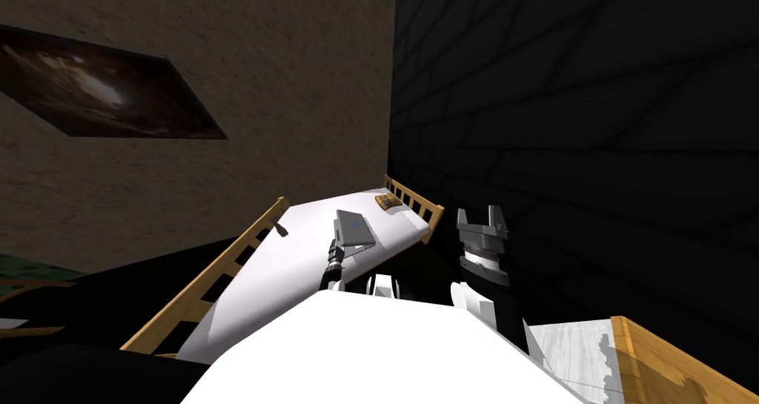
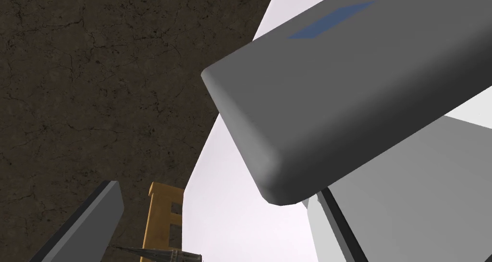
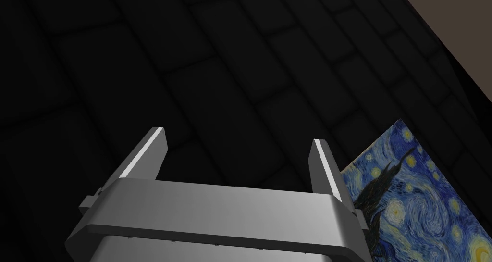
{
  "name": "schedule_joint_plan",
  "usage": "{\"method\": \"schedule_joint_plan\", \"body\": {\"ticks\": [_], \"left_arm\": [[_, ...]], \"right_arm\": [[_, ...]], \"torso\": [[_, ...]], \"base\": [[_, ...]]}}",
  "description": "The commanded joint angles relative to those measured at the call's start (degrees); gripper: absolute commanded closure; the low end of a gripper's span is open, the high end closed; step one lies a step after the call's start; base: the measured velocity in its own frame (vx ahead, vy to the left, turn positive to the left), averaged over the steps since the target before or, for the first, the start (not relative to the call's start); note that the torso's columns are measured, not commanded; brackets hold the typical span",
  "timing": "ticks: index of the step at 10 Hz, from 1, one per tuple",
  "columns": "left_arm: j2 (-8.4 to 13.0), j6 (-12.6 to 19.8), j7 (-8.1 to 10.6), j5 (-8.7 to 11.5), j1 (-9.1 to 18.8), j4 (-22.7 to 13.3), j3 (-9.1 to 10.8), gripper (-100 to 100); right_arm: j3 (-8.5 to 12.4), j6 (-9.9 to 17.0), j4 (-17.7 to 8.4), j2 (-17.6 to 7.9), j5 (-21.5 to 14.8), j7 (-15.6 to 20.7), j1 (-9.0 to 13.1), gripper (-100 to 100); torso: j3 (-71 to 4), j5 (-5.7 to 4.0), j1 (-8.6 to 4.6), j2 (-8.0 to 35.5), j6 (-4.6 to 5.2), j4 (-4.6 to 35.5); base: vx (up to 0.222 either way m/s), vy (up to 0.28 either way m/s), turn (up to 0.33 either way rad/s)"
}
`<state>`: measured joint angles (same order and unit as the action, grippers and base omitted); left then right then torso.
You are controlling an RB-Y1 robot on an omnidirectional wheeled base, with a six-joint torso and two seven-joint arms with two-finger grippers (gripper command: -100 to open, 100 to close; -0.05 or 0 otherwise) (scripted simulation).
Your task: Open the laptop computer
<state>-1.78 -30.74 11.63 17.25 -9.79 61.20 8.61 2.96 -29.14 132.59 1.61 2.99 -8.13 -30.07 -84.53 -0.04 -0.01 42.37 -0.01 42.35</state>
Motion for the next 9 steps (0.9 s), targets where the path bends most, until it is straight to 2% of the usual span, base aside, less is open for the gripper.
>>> {"method": "schedule_joint_plan", "body": {"ticks": [1,5,6,7,9], "left_arm": [[-0.2,3.6,-0.94,0.1,0.7,2.8,0.51,-100],[0.2,10.3,-2.26,0.4,2.7,7.7,1.61,-100],[0.3,9.4,-1.91,0.5,2.6,6.7,1.56,-100],[0.3,9.8,-2.02,0.5,2.7,6.9,1.62,0],[0.3,9.8,-2.01,0.5,2.7,6.8,1.61,0]], "right_arm": [[0.0,0.0,0.0,0.0,0.0,0.0,0.0,0],[0.0,0.0,0.0,0.0,0.0,0.0,0.0,0],[0.0,0.0,0.0,0.0,0.0,0.0,0.0,0],[0.0,0.0,0.0,0.0,0.0,0.0,0.0,0],[0.0,0.0,0.0,0.0,0.0,0.0,0.0,0]], "torso": [[-0.1,0.0,-0.01,-0.1,0.01,0.0],[0.0,-0.02,-0.07,0.0,0.0,0.0],[0.0,-0.02,-0.05,0.1,0.0,0.0],[0.0,0.03,0.04,-0.1,0.01,0.0],[-0.1,0.05,0.06,-0.2,0.0,-0.1]], "base": [[-0.023,-0.017,0.034],[-0.053,-0.032,0.062],[-0.028,-0.014,0.011],[-0.006,-0.004,-0.003],[0.0,0.0,0.0]]}}
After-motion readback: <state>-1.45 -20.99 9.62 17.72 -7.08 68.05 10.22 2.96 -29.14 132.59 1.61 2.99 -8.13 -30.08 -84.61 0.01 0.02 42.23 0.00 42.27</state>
